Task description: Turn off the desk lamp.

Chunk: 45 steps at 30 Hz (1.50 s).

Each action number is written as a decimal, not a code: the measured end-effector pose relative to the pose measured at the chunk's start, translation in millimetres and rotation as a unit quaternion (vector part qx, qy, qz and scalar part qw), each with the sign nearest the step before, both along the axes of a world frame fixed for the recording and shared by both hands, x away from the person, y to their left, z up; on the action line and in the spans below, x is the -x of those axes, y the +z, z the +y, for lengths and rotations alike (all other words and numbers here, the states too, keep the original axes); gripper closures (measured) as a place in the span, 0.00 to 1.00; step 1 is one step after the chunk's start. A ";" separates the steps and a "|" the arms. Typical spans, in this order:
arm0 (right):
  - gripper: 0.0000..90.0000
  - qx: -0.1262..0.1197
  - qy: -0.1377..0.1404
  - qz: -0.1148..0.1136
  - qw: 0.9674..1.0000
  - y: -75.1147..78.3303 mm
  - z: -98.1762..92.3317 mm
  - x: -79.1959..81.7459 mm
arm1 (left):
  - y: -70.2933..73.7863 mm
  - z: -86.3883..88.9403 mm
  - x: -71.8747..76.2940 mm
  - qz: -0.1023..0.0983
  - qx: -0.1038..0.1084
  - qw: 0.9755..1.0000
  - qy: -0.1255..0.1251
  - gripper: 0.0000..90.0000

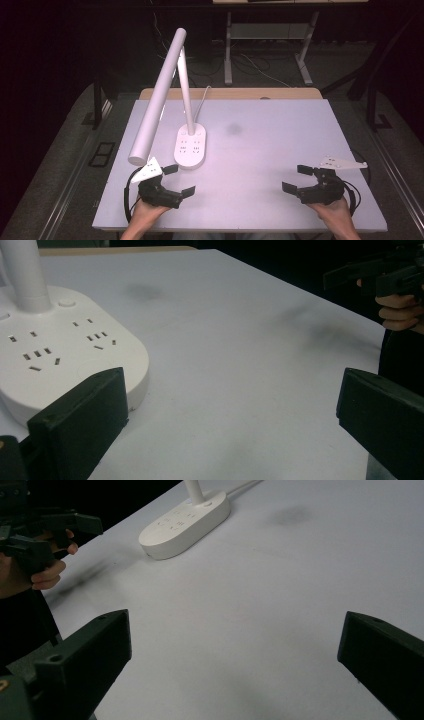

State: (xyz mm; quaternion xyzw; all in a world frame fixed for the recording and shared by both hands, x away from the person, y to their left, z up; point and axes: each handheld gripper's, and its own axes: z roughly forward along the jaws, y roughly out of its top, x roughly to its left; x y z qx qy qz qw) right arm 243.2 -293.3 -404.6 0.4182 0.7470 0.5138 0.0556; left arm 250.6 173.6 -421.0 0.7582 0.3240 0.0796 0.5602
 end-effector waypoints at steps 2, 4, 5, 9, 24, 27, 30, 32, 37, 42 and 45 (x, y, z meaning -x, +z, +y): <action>0.01 0.002 0.003 0.000 1.000 0.3 0.7 -0.2 | 0.2 0.6 0.3 0.000 -0.001 1.000 0.000 0.00; 0.01 0.005 0.005 0.000 1.000 1.3 2.0 0.2 | 0.4 0.9 0.8 -0.001 0.001 1.000 0.001 0.00; 0.01 0.011 0.005 0.000 1.000 2.2 3.6 0.5 | 0.8 1.2 1.1 -0.002 0.001 1.000 0.002 0.00; 0.01 0.027 0.011 -0.002 1.000 4.6 6.8 0.0 | 1.0 2.4 1.5 -0.002 0.000 1.000 0.004 0.00; 0.01 0.045 0.036 -0.012 0.998 25.6 16.5 -12.3 | 0.3 2.7 0.4 -0.001 -0.001 1.000 0.008 0.00; 0.01 0.047 0.041 -0.011 0.998 29.0 18.8 -15.5 | 0.2 2.6 0.5 -0.001 -0.001 1.000 0.007 0.00; 0.01 0.049 0.045 -0.010 0.998 32.0 21.0 -19.1 | 0.2 2.6 0.4 -0.001 -0.001 1.000 0.007 0.00; 0.01 0.049 0.049 -0.009 0.998 33.8 22.8 -21.5 | 0.2 2.7 0.4 -0.001 -0.001 1.000 0.007 0.00; 0.01 0.053 0.056 -0.008 0.997 38.1 28.2 -27.6 | -0.1 2.5 0.1 -0.001 -0.004 1.000 0.005 0.00; 0.01 0.056 0.065 -0.007 0.996 43.1 35.5 -34.3 | -0.2 2.5 0.1 0.000 -0.004 1.000 0.006 0.00; 0.01 0.058 0.068 -0.010 0.996 45.7 40.2 -39.0 | -0.3 2.2 0.4 0.000 -0.003 1.000 0.005 0.00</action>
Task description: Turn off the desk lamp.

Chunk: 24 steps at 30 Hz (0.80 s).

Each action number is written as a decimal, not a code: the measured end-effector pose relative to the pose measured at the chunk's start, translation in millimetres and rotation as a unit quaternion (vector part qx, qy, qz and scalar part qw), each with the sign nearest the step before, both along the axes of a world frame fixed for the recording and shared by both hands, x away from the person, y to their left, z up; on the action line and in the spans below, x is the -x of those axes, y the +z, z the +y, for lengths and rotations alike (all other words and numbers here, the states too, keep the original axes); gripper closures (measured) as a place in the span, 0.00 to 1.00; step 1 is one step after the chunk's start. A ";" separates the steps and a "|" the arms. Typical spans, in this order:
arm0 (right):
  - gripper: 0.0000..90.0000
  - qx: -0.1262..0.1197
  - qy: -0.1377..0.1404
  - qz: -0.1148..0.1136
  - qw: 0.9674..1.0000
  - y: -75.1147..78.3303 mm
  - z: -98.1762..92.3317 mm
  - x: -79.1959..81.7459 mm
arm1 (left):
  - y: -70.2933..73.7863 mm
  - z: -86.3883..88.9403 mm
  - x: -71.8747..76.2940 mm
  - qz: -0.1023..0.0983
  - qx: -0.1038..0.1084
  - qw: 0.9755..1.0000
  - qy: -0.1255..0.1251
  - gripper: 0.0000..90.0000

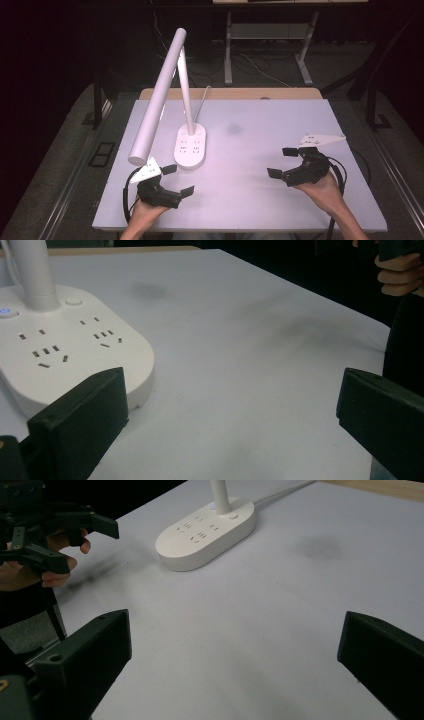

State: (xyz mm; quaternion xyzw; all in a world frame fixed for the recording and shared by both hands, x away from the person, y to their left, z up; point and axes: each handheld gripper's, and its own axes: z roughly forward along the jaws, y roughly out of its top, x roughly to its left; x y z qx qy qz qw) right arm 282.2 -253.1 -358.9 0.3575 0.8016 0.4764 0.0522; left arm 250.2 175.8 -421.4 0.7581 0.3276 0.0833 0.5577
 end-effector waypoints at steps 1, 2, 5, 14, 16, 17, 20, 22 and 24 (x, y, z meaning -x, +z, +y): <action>0.02 0.000 0.001 0.000 1.000 1.1 1.6 -1.5 | -0.1 -0.3 0.0 0.001 0.001 1.000 0.000 0.00; 0.05 -0.003 0.005 0.000 1.000 2.3 3.1 -2.9 | -0.1 -0.4 -0.1 0.001 0.001 1.000 0.000 0.00; 0.05 -0.011 0.012 -0.004 1.000 6.9 9.0 -6.4 | -0.2 0.0 -0.4 0.000 0.000 1.000 0.000 0.00; 0.05 -0.002 0.029 -0.006 1.000 21.4 29.3 -21.9 | 0.0 0.7 -0.4 -0.002 0.000 1.000 -0.001 0.00; 0.05 0.000 0.030 -0.009 1.000 22.6 30.8 -24.1 | 0.0 0.6 -0.5 -0.001 0.000 1.000 -0.001 0.00; 0.05 0.002 0.031 -0.010 0.999 25.6 34.3 -27.9 | 0.1 0.6 -0.4 -0.001 0.000 1.000 -0.001 0.00; 0.05 0.007 0.035 -0.010 0.999 29.8 39.9 -33.7 | 0.0 0.6 -0.4 -0.002 0.001 1.000 -0.001 0.00; 0.05 0.008 0.037 -0.008 0.999 31.2 41.7 -35.3 | 0.0 0.6 -0.5 -0.001 0.002 1.000 -0.001 0.00; 0.05 0.009 0.038 -0.009 0.999 33.0 44.9 -38.5 | 0.0 0.7 -0.6 -0.001 0.002 1.000 -0.001 0.00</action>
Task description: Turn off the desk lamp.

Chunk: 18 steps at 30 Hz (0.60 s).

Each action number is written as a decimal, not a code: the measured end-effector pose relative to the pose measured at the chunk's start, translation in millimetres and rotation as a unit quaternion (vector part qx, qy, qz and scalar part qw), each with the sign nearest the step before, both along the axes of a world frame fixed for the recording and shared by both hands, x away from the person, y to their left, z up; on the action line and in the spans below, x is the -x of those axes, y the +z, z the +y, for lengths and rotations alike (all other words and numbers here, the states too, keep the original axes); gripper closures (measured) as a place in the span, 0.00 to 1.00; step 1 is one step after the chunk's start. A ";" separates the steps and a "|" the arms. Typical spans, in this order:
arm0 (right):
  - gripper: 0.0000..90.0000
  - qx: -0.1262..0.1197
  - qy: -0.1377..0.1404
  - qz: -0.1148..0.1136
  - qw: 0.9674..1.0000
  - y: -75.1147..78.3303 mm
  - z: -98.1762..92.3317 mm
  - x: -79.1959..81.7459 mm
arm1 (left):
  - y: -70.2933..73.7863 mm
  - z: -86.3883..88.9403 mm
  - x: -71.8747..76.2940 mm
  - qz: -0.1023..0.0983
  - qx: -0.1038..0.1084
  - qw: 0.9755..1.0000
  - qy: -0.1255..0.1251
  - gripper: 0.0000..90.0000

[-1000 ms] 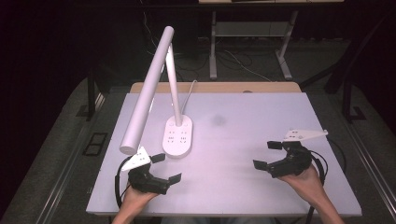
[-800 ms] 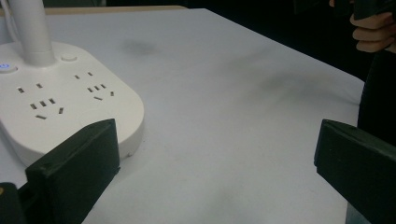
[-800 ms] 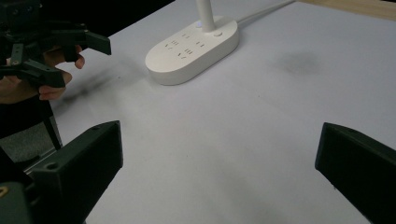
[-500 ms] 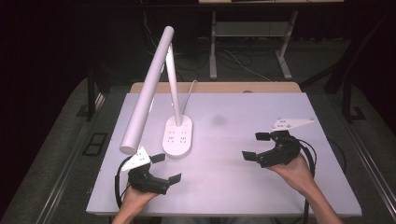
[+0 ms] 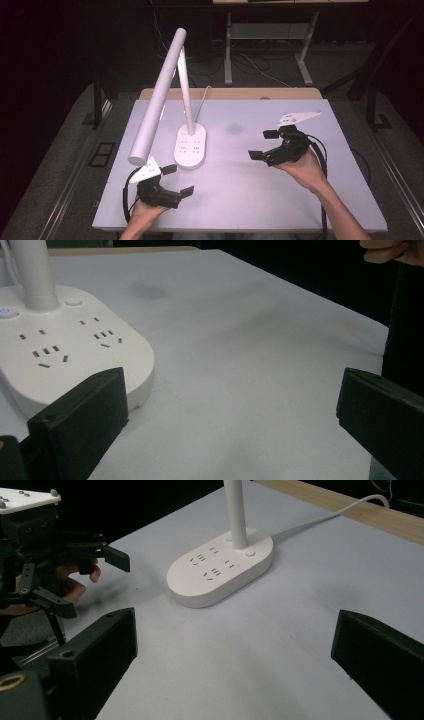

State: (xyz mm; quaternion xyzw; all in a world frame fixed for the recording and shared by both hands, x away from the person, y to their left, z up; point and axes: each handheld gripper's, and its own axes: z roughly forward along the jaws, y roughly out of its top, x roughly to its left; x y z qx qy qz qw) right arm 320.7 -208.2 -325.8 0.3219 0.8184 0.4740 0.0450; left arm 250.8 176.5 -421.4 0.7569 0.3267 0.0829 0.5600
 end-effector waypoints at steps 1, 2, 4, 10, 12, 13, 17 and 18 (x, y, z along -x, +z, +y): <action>0.05 0.000 0.001 -0.001 1.000 0.6 1.4 -1.7 | 0.0 0.1 0.0 0.000 0.000 1.000 0.000 0.00; 0.05 0.001 0.001 0.000 1.000 1.2 3.1 -3.0 | 0.0 0.1 0.1 0.000 0.001 1.000 0.000 0.00; 0.05 0.005 0.002 0.002 1.000 2.1 7.6 -7.6 | 0.1 0.2 0.2 -0.001 0.000 1.000 -0.001 0.00; 0.05 0.008 0.008 0.001 1.000 3.6 16.5 -15.9 | 0.2 -0.3 0.5 -0.001 0.000 1.000 -0.002 0.00; 0.05 0.009 0.009 0.002 1.000 4.1 20.2 -18.9 | 0.2 -0.2 0.5 0.000 0.000 1.000 -0.002 0.00; 0.05 0.010 0.010 0.003 1.000 4.3 22.2 -20.2 | 0.2 -0.1 0.4 0.000 0.000 1.000 -0.002 0.00; 0.05 0.016 0.011 0.007 1.000 2.7 29.5 -27.2 | 0.4 0.2 0.6 -0.001 0.002 1.000 -0.001 0.00; 0.05 0.018 0.011 0.009 1.000 2.2 31.1 -29.0 | 0.4 0.3 0.5 -0.001 0.001 1.000 -0.001 0.00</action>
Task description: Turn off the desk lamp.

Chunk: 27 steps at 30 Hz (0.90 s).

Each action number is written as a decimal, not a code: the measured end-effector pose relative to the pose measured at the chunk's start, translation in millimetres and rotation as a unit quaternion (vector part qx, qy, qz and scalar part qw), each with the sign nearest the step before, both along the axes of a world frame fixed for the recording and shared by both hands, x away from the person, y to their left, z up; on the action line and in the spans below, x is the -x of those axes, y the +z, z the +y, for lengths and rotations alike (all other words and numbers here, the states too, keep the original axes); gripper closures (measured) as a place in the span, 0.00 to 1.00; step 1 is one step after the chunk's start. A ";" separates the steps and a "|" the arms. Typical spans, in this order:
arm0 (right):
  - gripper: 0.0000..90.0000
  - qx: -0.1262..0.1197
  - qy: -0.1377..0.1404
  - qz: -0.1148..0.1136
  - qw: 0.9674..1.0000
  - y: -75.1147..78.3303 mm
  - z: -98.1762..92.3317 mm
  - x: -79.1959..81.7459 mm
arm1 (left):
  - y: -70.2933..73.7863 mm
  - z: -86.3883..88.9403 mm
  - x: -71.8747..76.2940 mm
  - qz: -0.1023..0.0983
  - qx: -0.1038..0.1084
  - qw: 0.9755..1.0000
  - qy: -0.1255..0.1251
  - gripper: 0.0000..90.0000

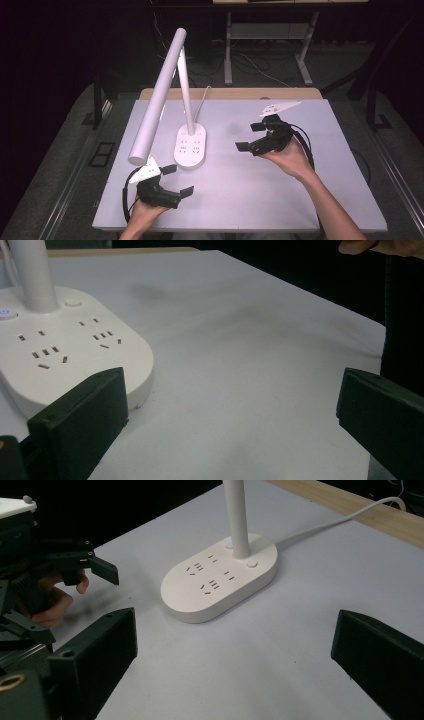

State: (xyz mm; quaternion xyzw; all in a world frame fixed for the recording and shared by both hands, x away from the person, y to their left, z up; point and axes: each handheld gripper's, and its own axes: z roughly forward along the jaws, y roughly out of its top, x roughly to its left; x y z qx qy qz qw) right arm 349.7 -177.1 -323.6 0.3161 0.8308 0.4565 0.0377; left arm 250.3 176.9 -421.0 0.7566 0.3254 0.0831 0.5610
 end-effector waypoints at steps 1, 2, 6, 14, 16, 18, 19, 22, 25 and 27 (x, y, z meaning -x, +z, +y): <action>0.05 0.002 0.001 0.003 1.000 -1.2 3.2 -3.5 | 0.0 -0.1 0.1 0.001 0.001 1.000 0.000 0.00; 0.05 0.002 0.001 0.003 1.000 -1.2 3.2 -3.5 | 0.0 -0.3 0.2 0.001 0.001 1.000 0.000 0.00; 0.05 0.002 -0.001 0.007 1.000 -3.8 7.8 -11.3 | 0.1 -0.7 0.1 0.001 -0.001 1.000 -0.002 0.00; 0.05 0.004 0.003 0.015 1.000 -7.6 20.1 -24.0 | 0.4 0.0 0.6 0.002 0.004 1.000 -0.001 0.00; 0.05 0.003 0.004 0.016 1.000 -8.2 23.8 -26.6 | 0.4 -0.2 0.7 0.002 0.005 1.000 -0.001 0.00; 0.05 0.004 0.007 0.016 1.000 -8.7 27.6 -29.1 | 0.4 -0.4 0.8 0.002 0.004 1.000 -0.001 0.00; 0.05 0.004 0.007 0.018 1.000 -8.9 29.7 -30.2 | 0.4 -0.6 0.8 0.001 0.005 1.000 -0.001 0.00; 0.05 0.005 0.012 0.017 1.000 -10.2 35.3 -34.1 | 0.4 -0.5 0.7 0.001 0.003 1.000 -0.003 0.00; 0.05 0.008 0.013 0.022 1.000 -10.8 41.4 -37.8 | 0.5 -0.3 0.9 0.001 0.001 1.000 -0.004 0.00; 0.05 0.006 0.014 0.024 1.000 -10.9 45.2 -40.4 | 0.5 -0.5 1.0 0.001 0.004 1.000 -0.003 0.00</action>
